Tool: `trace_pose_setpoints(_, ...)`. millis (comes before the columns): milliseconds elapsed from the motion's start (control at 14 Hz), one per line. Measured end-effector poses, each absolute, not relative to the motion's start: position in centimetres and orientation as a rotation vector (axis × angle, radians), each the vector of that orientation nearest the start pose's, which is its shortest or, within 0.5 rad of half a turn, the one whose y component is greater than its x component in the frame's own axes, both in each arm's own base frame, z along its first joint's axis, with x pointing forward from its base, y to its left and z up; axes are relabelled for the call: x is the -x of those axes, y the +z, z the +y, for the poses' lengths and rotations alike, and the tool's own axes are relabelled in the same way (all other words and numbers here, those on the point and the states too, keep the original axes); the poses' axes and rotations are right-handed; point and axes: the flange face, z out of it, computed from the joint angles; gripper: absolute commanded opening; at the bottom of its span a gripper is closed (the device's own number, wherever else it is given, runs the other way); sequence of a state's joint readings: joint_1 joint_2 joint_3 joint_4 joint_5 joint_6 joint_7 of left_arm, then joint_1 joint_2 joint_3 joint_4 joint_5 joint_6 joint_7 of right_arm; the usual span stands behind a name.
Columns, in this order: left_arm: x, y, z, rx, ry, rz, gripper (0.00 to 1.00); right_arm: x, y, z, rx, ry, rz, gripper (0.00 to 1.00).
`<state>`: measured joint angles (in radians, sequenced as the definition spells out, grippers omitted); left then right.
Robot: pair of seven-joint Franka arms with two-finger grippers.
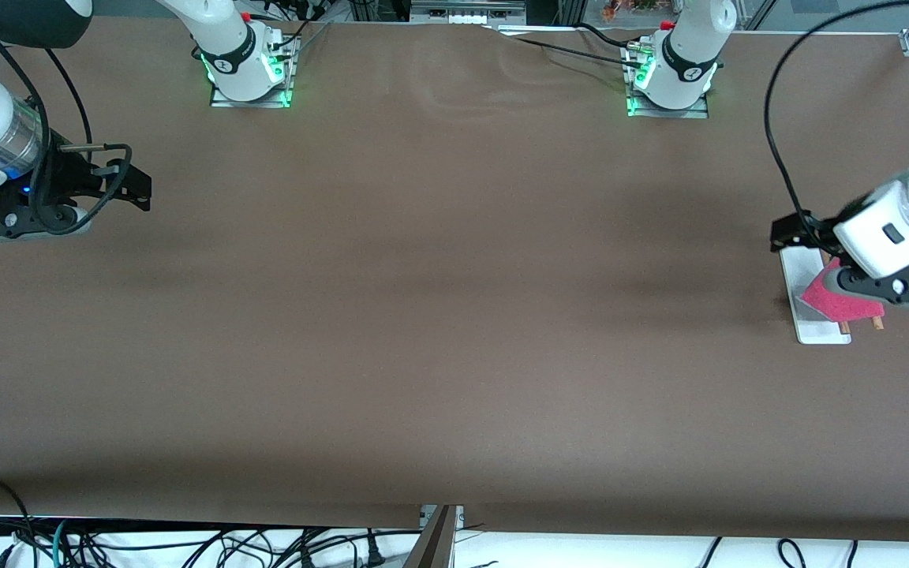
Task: Pass towel and hang on rack
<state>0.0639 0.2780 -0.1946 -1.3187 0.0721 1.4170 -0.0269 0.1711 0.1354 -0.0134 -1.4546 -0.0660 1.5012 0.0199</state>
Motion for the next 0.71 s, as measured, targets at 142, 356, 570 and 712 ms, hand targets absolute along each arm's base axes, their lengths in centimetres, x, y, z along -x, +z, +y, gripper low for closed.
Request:
trace_pose_setpoints(142, -60.7, 57.2, -6.7, 3.087, 0.278, 0.066, 1.0, -58.2, 59.6, 8.6, 3.207, 0.133, -0.219, 1.0)
trace_pose_setpoints(356, -59.7, 57.4, -5.4, 3.085, 0.153, 0.003, 1.0, -58.2, 59.6, 8.6, 3.207, 0.133, -0.219, 1.0)
trace_pose_setpoints(570, -56.4, 57.8, -4.3, 3.072, -0.004, -0.029, 1.0, -58.2, 59.6, 8.6, 3.207, 0.133, -0.219, 1.0)
trace_pose_setpoints(712, -55.0, 58.0, -4.2, 3.068, -0.019, -0.03, 1.0, -58.2, 59.6, 8.6, 3.207, 0.133, -0.219, 1.0)
